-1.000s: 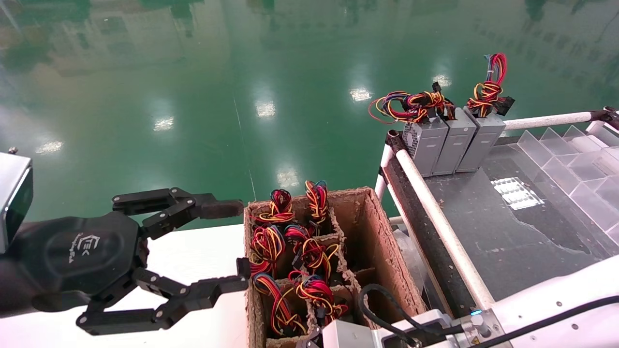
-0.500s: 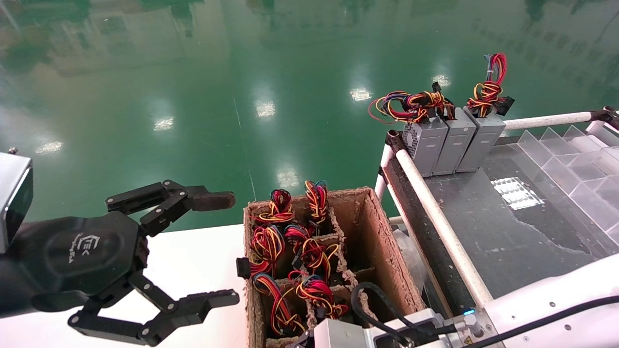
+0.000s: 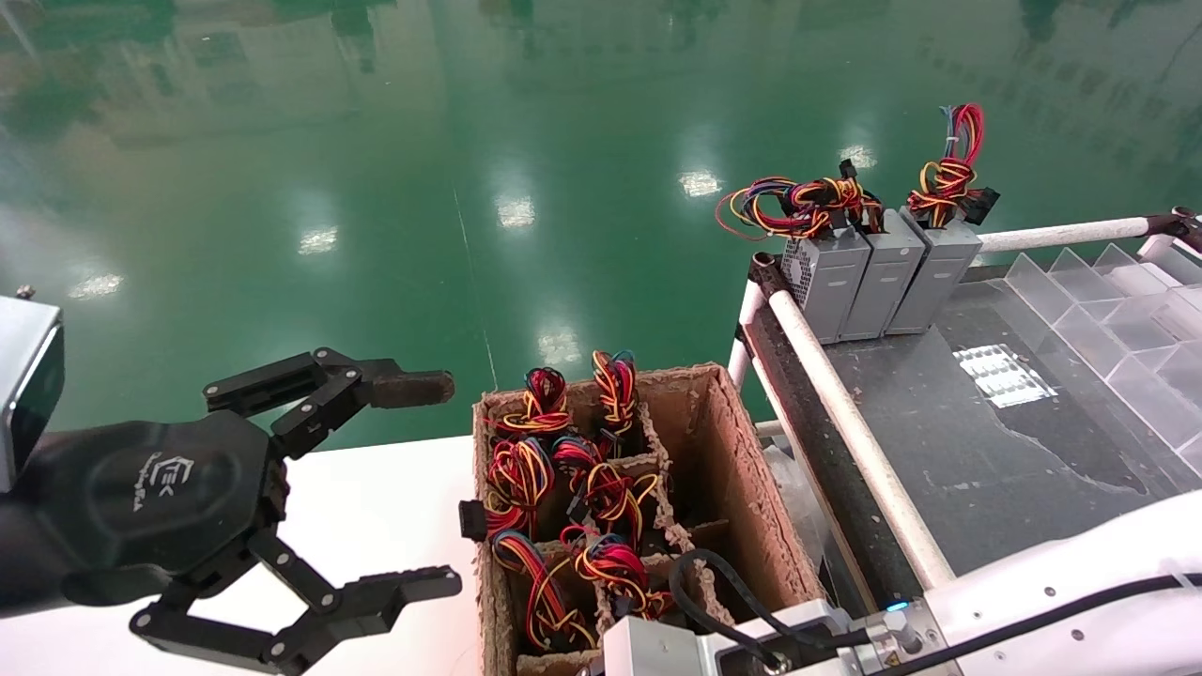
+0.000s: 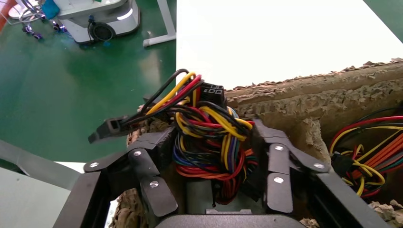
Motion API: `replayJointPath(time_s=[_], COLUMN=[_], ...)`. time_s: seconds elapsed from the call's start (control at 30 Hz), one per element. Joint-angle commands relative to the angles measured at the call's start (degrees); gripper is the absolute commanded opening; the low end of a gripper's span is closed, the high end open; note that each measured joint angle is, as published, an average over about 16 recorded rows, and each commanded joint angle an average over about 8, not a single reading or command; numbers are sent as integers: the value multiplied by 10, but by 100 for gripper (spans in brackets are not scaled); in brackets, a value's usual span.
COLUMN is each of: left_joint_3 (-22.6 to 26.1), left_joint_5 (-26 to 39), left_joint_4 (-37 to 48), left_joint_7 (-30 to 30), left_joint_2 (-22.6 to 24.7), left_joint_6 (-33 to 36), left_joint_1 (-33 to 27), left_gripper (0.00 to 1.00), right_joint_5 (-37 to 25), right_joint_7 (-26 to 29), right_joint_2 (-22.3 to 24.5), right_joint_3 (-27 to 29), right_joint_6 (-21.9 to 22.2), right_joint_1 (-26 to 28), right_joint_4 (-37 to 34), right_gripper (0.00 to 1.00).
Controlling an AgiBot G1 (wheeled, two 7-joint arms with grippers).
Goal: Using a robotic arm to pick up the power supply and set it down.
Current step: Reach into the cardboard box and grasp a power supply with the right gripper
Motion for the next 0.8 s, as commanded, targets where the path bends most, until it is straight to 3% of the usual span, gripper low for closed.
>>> replayJointPath(time_s=[0.03, 0.8], left_joint_3=[0, 0], left_joint_5=[0, 0], left_joint_4=[0, 0], left_joint_7=[0, 0], left_joint_2=[0, 0], left_joint_6=[0, 0], left_joint_1=[0, 0], left_gripper=[100, 100], right_joint_5=[0, 46], right_joint_7=[-1, -6], right_joint_2=[0, 27], right_joint_3=[1, 33], right_joint_6=[3, 19], right_joint_1=[-1, -21], right_joint_4=[-1, 19], right_gripper=[0, 0])
